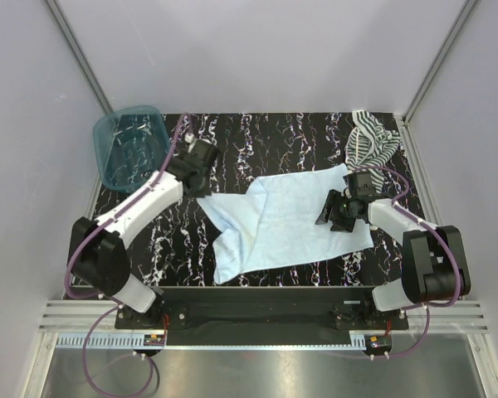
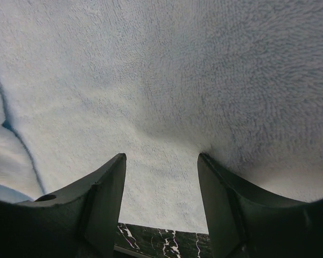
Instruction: Roll the towels
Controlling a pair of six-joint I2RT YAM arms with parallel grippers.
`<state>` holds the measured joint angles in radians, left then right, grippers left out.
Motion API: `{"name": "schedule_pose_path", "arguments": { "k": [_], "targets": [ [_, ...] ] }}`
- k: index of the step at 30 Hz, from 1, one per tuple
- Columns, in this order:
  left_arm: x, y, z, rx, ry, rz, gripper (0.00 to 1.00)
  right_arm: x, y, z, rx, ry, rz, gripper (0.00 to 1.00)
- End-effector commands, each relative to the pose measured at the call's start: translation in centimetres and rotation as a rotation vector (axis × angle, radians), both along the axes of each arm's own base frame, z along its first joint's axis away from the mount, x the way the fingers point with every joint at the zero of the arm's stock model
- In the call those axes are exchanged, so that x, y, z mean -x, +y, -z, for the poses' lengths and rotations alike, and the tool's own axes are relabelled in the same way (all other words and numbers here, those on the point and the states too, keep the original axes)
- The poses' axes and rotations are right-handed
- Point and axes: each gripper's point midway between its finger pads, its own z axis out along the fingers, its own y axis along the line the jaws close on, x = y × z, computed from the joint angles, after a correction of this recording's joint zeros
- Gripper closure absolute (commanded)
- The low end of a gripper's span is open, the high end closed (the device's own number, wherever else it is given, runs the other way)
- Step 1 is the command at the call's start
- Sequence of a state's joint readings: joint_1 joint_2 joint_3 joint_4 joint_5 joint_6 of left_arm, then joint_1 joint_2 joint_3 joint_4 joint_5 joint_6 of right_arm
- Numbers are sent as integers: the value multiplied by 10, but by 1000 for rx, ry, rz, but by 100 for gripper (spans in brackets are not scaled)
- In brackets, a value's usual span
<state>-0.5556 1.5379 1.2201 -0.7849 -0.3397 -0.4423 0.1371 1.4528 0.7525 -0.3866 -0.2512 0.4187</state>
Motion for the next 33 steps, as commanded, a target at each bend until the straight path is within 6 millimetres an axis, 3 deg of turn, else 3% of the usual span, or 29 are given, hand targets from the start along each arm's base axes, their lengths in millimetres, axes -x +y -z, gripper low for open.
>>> {"name": "schedule_pose_path", "arguments": {
  "k": [1, 3, 4, 7, 8, 9, 10, 12, 15, 19, 21, 24, 25, 27, 29, 30, 33],
  "targets": [
    [-23, 75, -33, -225, -26, -94, 100, -10, 1, -4, 0, -29, -4, 37],
    [-37, 98, -38, -272, -32, -139, 100, -11, 2, -5, -4, -31, -4, 37],
    [-40, 104, -29, -309, 12, -128, 100, -12, 2, -5, -6, -32, -4, 37],
    [-39, 135, -27, -417, 73, -193, 99, -13, 4, -6, -17, -27, -8, 38],
    [-39, 140, -26, -428, 80, -201, 90, -13, 4, -5, -18, -25, -9, 38],
    [-38, 149, -25, -440, 84, -227, 73, -12, 4, -5, -19, -26, -8, 38],
    [-35, 155, -21, -447, 92, -245, 31, -11, 4, -6, -20, -27, -10, 38],
    [-30, 171, -21, -453, 95, -301, 25, -10, 5, -4, -22, -22, -9, 38],
    [-22, 175, -31, -427, 74, -336, 9, -9, 5, -4, -25, -17, -10, 38],
    [-7, 153, -48, -240, 7, -303, 8, -11, 5, -6, -22, -27, -9, 39],
    [1, 140, -39, -159, 16, -270, 8, -15, 4, -12, -17, -42, -5, 39],
    [15, 106, -27, 37, 35, -198, 9, -22, 4, -27, -17, -72, -7, 39],
    [21, 88, -33, 150, 19, -172, 10, -22, 3, -33, -12, -82, -3, 38],
    [34, 73, -25, 247, 10, -160, 12, -28, -13, -60, 54, -182, 65, 34],
    [42, 64, -40, 352, -86, -203, 12, -27, -38, -73, 135, -261, 188, 25],
    [58, 60, -34, 424, -93, -241, 12, -28, -45, -95, 140, -354, 236, 21],
    [79, 41, -24, 572, -49, -266, 13, -21, -56, -102, 133, -369, 303, 10]
  ]
}}
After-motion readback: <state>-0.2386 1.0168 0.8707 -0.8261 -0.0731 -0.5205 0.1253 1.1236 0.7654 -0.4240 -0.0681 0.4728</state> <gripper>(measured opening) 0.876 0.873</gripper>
